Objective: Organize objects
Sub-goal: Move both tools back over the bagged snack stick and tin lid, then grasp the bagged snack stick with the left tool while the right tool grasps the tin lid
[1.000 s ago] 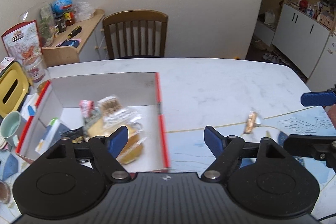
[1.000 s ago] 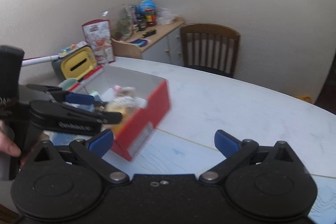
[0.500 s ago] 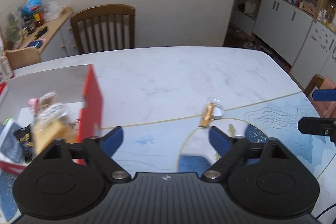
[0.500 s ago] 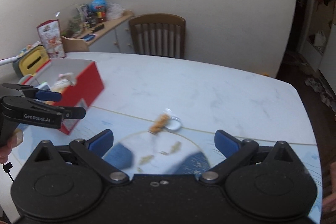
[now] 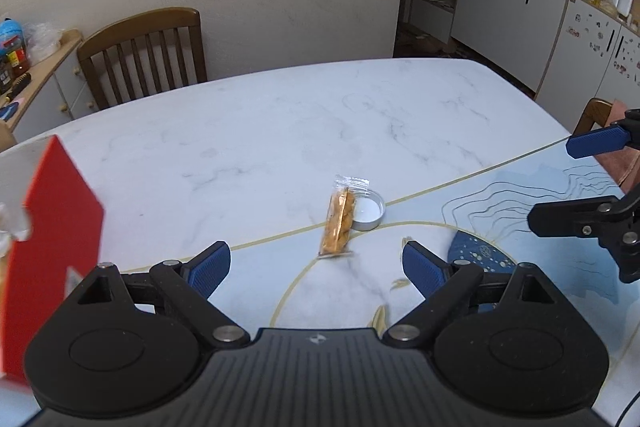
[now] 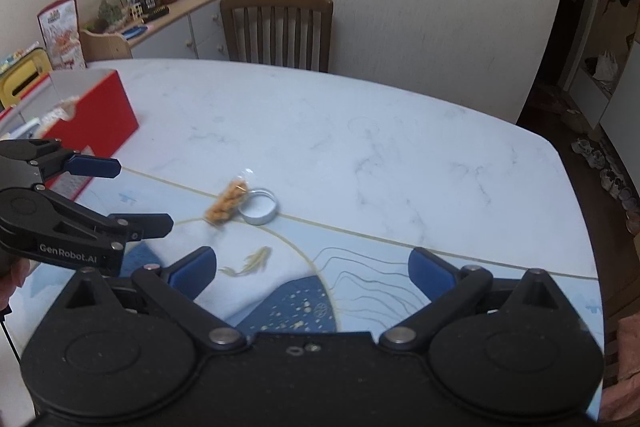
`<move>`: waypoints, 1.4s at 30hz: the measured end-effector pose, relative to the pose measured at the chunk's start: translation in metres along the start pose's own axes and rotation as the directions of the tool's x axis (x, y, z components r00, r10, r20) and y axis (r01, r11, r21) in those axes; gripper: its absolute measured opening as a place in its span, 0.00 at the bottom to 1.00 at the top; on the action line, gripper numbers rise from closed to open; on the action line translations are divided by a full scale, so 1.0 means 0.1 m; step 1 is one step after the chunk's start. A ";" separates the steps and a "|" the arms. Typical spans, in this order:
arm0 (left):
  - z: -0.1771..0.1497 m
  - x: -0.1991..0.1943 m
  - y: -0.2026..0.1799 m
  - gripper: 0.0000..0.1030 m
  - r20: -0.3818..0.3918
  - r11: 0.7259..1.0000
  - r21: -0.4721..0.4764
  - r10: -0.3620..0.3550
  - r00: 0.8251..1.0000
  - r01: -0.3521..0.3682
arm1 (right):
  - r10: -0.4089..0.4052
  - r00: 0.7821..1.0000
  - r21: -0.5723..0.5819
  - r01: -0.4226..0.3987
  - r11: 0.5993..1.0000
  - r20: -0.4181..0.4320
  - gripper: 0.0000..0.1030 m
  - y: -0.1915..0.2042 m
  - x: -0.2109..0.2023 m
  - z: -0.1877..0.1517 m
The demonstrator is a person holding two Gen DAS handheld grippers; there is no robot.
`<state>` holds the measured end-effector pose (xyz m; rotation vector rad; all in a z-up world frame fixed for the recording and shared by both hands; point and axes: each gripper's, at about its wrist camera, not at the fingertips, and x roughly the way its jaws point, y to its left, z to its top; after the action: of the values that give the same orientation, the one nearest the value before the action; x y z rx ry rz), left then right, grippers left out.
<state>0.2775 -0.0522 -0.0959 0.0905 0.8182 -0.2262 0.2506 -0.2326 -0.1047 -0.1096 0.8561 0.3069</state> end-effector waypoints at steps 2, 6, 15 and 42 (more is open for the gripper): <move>0.00 0.11 0.00 0.91 0.003 1.000 -0.008 0.001 1.000 -0.001 | 0.007 1.000 0.003 -0.007 1.000 -0.015 0.99 -0.04 0.13 0.01; -0.01 0.32 0.03 0.91 0.002 1.000 -0.009 0.005 1.000 -0.005 | 0.016 0.999 -0.010 -0.017 1.000 -0.049 0.99 -0.11 0.35 -0.01; 0.00 0.68 0.11 0.91 -0.009 1.000 -0.013 -0.019 1.000 0.019 | 0.048 0.996 -0.101 -0.056 0.993 -0.079 0.96 -0.04 0.66 -0.05; 0.07 0.92 0.27 0.33 0.015 0.991 -0.039 -0.130 0.991 0.131 | 0.157 0.985 -0.218 -0.170 0.961 -0.074 0.74 0.23 1.25 0.16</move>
<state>0.3495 -0.0421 -0.1588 -0.0019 0.8169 -0.3336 0.3322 -0.1796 -0.1882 -0.2592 0.8862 0.5581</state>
